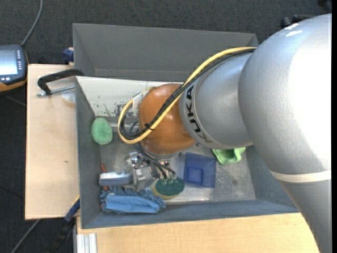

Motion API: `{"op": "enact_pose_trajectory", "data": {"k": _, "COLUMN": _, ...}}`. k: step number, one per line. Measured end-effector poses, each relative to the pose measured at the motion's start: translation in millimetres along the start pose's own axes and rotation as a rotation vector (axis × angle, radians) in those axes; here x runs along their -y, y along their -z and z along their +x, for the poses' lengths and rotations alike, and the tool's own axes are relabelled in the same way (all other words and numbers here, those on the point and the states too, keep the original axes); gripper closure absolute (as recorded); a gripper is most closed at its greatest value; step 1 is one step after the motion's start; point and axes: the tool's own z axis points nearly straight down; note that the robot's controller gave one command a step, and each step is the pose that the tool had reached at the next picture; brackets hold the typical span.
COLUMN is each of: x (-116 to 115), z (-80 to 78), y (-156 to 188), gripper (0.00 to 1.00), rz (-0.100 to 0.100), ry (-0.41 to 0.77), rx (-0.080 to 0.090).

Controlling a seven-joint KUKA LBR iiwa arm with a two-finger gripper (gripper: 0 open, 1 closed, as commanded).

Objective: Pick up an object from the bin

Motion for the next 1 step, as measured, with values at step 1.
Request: {"op": "enact_pose_trajectory", "data": {"k": 1, "x": -14.9, "z": -51.3, "y": -11.9, "gripper": 1.00, "rz": 0.000, "ry": 0.153, "rx": 0.012}}
